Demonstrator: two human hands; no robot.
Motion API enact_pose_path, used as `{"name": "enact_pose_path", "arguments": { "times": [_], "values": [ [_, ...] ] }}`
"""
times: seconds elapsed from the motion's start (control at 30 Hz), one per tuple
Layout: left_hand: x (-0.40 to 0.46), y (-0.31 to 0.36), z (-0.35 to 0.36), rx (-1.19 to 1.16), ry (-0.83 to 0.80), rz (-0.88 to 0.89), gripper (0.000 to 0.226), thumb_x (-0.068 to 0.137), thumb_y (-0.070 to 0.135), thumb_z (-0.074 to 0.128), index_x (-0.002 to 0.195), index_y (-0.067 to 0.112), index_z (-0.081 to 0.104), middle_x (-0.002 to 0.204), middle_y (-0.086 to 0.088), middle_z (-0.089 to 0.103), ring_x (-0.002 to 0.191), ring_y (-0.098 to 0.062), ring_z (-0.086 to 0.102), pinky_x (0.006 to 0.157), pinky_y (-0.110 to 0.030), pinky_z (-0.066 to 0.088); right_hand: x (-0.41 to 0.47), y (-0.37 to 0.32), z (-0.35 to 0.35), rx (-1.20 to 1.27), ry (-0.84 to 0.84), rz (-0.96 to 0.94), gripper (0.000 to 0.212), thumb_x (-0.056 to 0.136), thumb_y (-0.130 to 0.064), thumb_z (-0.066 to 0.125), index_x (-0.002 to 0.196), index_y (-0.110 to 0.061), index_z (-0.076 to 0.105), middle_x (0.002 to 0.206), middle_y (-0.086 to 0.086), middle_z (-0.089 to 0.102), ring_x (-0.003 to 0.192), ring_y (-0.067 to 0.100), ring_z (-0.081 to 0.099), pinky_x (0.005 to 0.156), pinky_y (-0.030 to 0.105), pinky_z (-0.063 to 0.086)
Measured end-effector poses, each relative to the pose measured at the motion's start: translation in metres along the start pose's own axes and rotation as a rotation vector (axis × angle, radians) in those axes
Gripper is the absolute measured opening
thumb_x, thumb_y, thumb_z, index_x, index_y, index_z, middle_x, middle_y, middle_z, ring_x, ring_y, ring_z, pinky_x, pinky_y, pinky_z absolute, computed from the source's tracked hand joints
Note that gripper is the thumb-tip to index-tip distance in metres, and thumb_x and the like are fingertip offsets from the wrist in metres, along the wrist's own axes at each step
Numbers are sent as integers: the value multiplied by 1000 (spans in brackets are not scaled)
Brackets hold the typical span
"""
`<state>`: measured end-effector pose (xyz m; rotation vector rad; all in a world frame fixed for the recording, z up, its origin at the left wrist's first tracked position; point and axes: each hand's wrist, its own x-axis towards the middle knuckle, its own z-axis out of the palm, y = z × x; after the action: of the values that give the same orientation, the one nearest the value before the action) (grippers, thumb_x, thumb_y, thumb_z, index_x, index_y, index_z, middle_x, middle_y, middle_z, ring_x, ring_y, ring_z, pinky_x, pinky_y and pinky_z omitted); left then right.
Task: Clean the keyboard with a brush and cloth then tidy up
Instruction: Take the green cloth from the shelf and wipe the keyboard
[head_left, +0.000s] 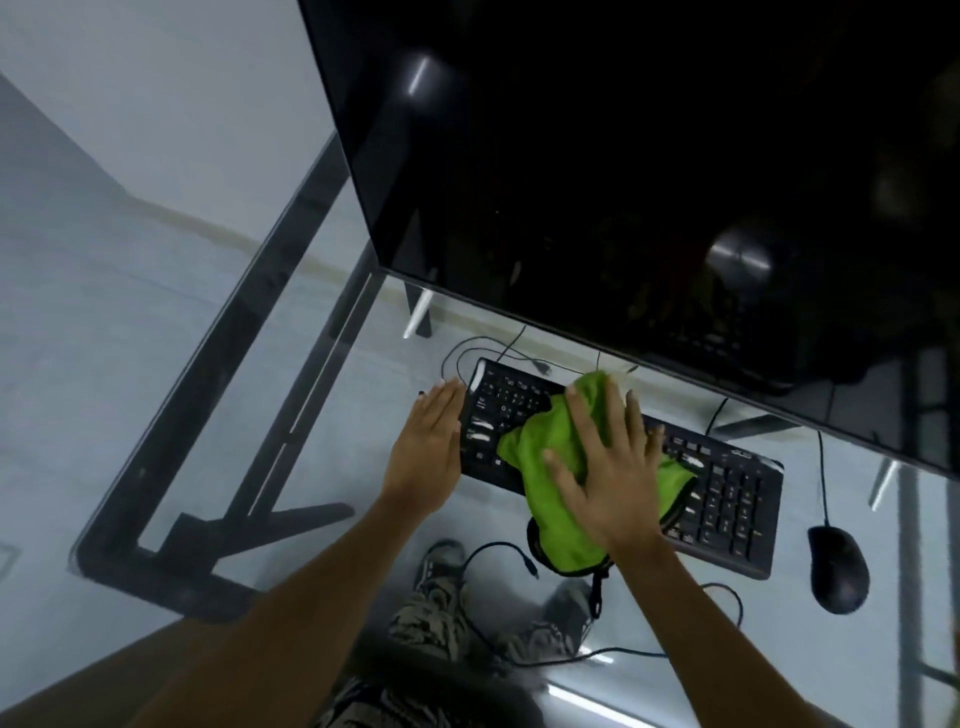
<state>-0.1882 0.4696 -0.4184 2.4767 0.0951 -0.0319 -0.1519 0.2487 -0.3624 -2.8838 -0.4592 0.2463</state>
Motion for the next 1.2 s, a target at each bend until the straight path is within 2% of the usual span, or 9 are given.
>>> {"name": "enact_pose_path", "arguments": {
  "times": [0.07, 0.13, 0.33, 0.6, 0.8, 0.9, 1.0, 1.1, 1.2],
  "values": [
    [0, -3, 0, 0, 1, 27, 50, 99, 18, 22, 144, 0, 32, 150, -14, 37, 143, -24, 28, 119, -35, 15, -1, -4, 8, -59, -22, -21, 84, 85, -78, 29, 154, -34, 11, 163, 5, 8, 149, 36, 3, 111, 65, 4],
    [-1, -7, -1, 10, -4, 57, 49, 100, 19, 22, 144, 0, 33, 150, -14, 38, 143, -23, 28, 119, -38, 18, -1, -10, 14, -88, -41, -28, 86, 86, -77, 30, 154, -28, 13, 162, 4, 15, 149, 34, 4, 112, 68, 9],
    [0, -19, -6, 96, -50, 148, 50, 102, 25, 21, 146, 3, 29, 152, -12, 34, 144, -18, 22, 118, -35, 18, 4, -14, 20, -114, -12, -24, 70, 93, -65, 35, 144, -19, 41, 157, 7, 31, 148, 33, 16, 111, 62, 27],
    [1, -21, -4, 152, -44, 172, 49, 101, 23, 25, 145, 3, 31, 151, -12, 36, 143, -20, 25, 118, -36, 19, 34, -34, 20, -26, 35, -35, 61, 97, -45, 27, 144, -9, 42, 152, 14, 39, 147, 30, 21, 111, 53, 33],
    [2, -22, -4, 127, -21, 172, 48, 101, 21, 29, 144, 2, 35, 149, -13, 39, 142, -20, 30, 118, -31, 16, 79, -71, 23, 24, 64, -60, 61, 89, -43, 35, 139, -11, 48, 145, 14, 48, 142, 29, 34, 110, 50, 31],
    [0, -22, -3, 134, -10, 174, 48, 99, 20, 30, 143, 2, 38, 148, -13, 41, 141, -21, 32, 118, -33, 20, 52, -63, 28, 21, 54, -190, 63, 86, -42, 43, 143, -16, 44, 150, 8, 43, 147, 25, 24, 113, 52, 26],
    [1, -22, -3, 138, -10, 175, 49, 97, 18, 30, 142, 1, 39, 147, -14, 42, 140, -22, 33, 117, -34, 21, 34, -59, 33, -46, 20, -275, 66, 86, -43, 44, 147, -18, 40, 154, 3, 38, 148, 27, 17, 113, 63, 21],
    [1, -22, -3, 145, -22, 174, 50, 97, 20, 30, 141, 1, 41, 147, -14, 43, 139, -22, 36, 117, -34, 21, 61, -69, 30, -101, -17, -226, 64, 89, -46, 34, 146, -18, 40, 153, 4, 40, 146, 33, 22, 109, 67, 25],
    [1, -22, -3, 132, -32, 168, 49, 96, 20, 30, 139, -1, 44, 144, -16, 46, 137, -25, 40, 116, -36, 24, 90, -82, 25, -23, -25, -124, 63, 88, -48, 28, 144, -22, 41, 149, 4, 44, 145, 31, 27, 108, 61, 31]
  ]
}}
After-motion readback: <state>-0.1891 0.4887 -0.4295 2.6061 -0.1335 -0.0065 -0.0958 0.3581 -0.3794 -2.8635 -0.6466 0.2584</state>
